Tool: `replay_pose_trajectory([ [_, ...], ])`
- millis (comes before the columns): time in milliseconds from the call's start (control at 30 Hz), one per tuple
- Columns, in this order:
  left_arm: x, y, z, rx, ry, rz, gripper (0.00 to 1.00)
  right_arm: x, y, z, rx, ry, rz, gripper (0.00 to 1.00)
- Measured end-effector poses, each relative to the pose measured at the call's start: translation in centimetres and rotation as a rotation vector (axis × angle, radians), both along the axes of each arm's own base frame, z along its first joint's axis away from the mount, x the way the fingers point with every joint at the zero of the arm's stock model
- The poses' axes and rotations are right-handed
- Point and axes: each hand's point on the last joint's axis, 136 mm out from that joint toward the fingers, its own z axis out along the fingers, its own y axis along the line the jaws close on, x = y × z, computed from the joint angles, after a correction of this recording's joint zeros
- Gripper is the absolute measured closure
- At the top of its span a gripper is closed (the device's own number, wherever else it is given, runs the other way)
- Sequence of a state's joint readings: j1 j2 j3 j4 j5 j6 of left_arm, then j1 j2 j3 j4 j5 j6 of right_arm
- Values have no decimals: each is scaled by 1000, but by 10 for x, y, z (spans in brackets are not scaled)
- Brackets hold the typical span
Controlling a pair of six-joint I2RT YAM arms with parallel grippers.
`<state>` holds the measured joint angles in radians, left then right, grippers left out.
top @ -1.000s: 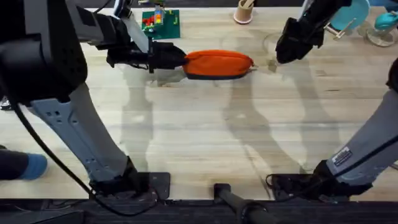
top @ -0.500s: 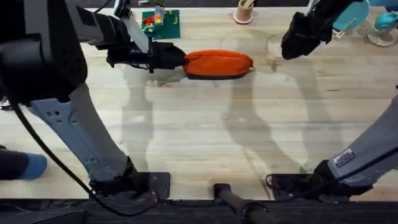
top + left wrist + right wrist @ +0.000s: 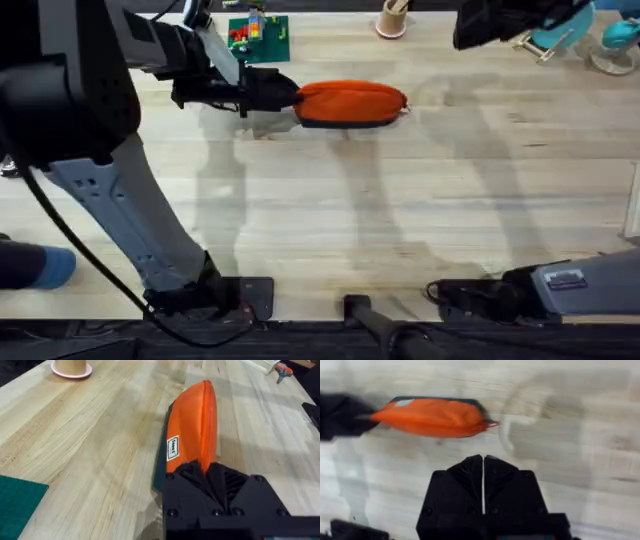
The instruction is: Unzip the bag, pick up the pens from the table one at a time and place them inside, then zip the bag closed.
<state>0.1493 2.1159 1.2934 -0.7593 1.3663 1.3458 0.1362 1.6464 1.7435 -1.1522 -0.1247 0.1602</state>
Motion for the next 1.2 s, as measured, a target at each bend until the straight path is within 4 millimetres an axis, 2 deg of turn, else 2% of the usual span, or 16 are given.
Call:
replay_pose_trajectory([
  [200, 0, 0, 0, 0, 0, 0, 960, -22, 27, 35, -2, -114, 162, 822],
  [233, 0, 0, 0, 0, 0, 0, 959, -25, 30, 39, -2, -124, 176, 757],
  [367, 0, 0, 0, 0, 0, 0, 959, -37, 33, 48, -5, -144, 209, 187],
  [400, 0, 0, 0, 0, 0, 0, 959, -40, 33, 48, -7, -138, 213, 76],
  [433, 0, 0, 0, 0, 0, 0, 959, -43, 32, 47, -10, -128, 218, 23],
  [533, 0, 0, 0, 0, 0, 0, 959, -51, 31, 43, -16, -92, 221, 7],
  [700, 0, 0, 0, 1, -4, 0, 957, -48, 31, 44, -17, -106, 228, 5],
  [733, 1, 0, 0, 1, -5, 0, 897, -47, 31, 45, -18, -114, 230, 5],
  [900, 3, 7, -1, 6, -8, 16, 132, -44, 32, 47, -26, -133, 250, 5],
  [933, 3, 8, -1, 6, -3, 22, 35, -44, 32, 47, -27, -133, 252, 5],
  [1200, 1, 10, 0, 0, 50, 32, 3, -36, 34, 52, -25, -174, 256, 5],
])
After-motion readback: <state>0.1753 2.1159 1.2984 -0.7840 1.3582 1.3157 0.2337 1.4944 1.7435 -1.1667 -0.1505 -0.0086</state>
